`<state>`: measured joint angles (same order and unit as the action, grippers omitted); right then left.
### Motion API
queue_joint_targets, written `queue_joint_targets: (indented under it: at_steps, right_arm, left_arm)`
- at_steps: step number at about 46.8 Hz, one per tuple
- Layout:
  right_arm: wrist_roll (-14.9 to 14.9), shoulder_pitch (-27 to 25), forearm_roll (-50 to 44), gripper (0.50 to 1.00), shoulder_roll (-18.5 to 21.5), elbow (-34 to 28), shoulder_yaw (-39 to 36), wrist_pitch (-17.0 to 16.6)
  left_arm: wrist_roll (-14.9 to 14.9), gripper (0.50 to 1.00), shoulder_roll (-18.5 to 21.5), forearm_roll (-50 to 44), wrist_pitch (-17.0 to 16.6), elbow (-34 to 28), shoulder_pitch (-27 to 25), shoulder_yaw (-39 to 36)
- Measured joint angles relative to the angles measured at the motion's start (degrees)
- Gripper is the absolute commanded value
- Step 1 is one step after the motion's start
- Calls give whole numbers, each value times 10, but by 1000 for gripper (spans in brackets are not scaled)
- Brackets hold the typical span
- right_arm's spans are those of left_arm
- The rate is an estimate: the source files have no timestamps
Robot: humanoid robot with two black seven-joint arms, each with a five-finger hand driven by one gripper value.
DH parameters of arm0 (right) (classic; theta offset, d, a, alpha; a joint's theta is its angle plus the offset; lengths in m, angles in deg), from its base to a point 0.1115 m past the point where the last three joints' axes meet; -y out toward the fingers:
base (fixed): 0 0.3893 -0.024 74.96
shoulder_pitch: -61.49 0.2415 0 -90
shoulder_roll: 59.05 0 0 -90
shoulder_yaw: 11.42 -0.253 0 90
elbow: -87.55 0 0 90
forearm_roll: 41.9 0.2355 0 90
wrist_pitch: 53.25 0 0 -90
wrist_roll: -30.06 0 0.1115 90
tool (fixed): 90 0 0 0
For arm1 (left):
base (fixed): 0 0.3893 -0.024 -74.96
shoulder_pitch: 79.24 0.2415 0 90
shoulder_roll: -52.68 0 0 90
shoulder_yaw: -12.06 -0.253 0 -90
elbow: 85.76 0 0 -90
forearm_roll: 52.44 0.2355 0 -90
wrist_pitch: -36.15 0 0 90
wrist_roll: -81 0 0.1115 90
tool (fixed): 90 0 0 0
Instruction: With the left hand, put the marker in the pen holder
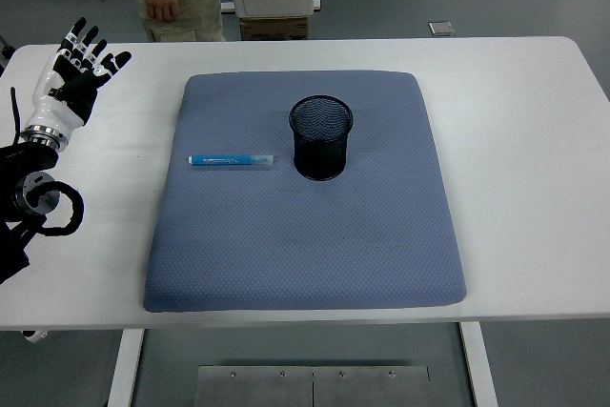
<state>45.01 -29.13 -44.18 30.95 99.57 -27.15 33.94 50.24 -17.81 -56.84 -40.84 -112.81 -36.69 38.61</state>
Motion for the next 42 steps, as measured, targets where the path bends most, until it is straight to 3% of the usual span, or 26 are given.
queue_joint_targets:
  at_steps: [42]
  right_arm:
    - [0,0,0,1000,0,0,0,0]
  left_arm:
    - [2,1000,-17,-12,2,-3,-5,12]
